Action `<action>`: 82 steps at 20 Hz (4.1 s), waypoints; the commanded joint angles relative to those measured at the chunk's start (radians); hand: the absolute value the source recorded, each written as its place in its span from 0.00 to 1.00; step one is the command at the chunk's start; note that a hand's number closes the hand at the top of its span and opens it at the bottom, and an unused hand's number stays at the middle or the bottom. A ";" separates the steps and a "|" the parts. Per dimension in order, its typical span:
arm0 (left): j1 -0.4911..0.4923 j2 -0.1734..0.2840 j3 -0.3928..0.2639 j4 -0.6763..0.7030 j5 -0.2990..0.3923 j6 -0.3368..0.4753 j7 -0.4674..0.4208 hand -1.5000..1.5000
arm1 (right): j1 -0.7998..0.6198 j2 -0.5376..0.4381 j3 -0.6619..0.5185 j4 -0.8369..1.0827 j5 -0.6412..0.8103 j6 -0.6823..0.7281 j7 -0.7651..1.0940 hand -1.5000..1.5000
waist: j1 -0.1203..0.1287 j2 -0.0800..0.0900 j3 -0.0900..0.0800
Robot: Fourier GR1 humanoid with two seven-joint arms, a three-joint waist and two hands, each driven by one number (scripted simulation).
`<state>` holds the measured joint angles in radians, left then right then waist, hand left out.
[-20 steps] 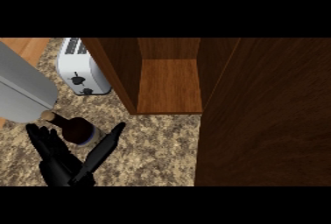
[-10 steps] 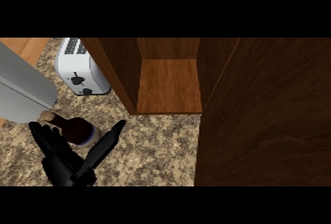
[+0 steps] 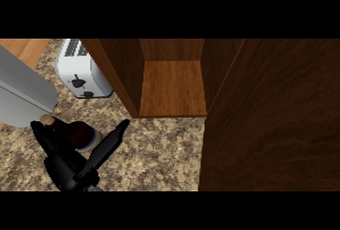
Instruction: Pick up the wine, place it into the cabinet and close the cabinet
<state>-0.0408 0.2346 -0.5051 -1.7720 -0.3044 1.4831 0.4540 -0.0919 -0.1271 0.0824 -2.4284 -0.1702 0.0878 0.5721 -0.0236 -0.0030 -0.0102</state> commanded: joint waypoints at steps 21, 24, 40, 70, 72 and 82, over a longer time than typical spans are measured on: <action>-0.038 0.184 -0.285 -0.185 0.328 -0.440 -0.236 1.00 | -0.027 0.023 -0.001 -0.039 -0.034 -0.005 0.023 0.00 | -0.025 0.000 -0.006; -0.002 0.211 -0.251 -0.204 0.403 -0.518 -0.353 1.00 | -0.013 0.020 -0.007 -0.018 -0.029 0.011 0.000 0.00 | -0.007 0.006 -0.006; 0.097 0.263 0.182 0.002 0.921 -1.232 -0.886 1.00 | 0.095 0.022 0.000 -0.156 -0.043 0.017 0.052 0.00 | 0.012 0.001 0.009; -0.491 -0.214 0.005 0.114 0.474 -0.855 -0.370 1.00 | 0.066 0.038 -0.069 -0.114 -0.081 0.050 0.049 0.00 | 0.007 0.001 0.011; -0.450 -0.196 0.014 0.092 0.471 -0.869 -0.349 1.00 | 0.081 0.006 -0.110 -0.169 -0.151 0.069 0.088 0.00 | 0.009 0.000 0.011; -0.545 -0.234 -0.027 0.219 0.443 -0.773 -0.407 1.00 | -0.063 -0.003 -0.133 -0.081 -0.142 0.032 0.146 0.00 | 0.016 0.002 0.010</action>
<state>-0.5753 0.0069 -0.4958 -1.5781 0.1524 0.6692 0.0681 -0.0775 -0.1054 -0.0022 -2.4276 -0.1941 0.1594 0.6056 -0.0130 -0.0012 0.0004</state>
